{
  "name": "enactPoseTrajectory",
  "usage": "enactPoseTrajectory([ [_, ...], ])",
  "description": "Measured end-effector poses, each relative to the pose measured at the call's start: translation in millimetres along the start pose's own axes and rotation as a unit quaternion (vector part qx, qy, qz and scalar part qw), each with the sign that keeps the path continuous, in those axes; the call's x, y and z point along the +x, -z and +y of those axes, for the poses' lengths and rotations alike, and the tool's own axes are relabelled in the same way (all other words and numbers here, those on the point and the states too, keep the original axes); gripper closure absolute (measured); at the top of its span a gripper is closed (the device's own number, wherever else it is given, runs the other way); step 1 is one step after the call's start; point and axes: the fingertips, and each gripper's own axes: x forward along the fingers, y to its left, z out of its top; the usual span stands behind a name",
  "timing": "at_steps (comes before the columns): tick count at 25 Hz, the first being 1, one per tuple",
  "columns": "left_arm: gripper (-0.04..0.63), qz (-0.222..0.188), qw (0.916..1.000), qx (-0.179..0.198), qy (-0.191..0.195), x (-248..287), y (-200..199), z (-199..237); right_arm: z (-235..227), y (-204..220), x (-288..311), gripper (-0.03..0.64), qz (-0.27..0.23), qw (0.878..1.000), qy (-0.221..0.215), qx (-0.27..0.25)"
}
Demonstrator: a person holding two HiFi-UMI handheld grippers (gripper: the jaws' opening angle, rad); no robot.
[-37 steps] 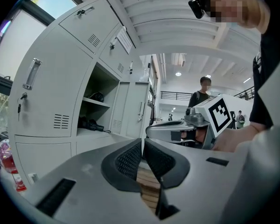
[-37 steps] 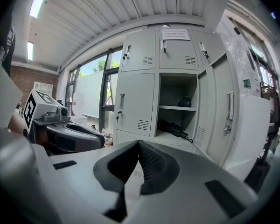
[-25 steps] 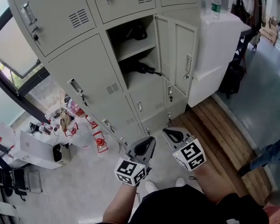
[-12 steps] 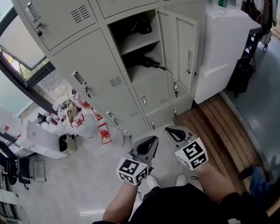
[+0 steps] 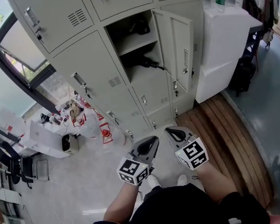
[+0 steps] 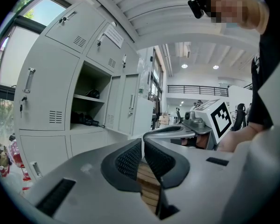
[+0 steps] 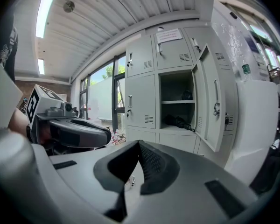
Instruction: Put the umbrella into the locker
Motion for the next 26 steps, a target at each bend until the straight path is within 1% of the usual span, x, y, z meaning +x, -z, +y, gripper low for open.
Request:
enactPoseTrajectory([
  [26,0.569,-0.002,1.0000,0.002,-0.002,7.6,-1.9,-6.0,-8.1,6.0,-5.2,0.563,-0.001,1.000,0.000,0.008],
])
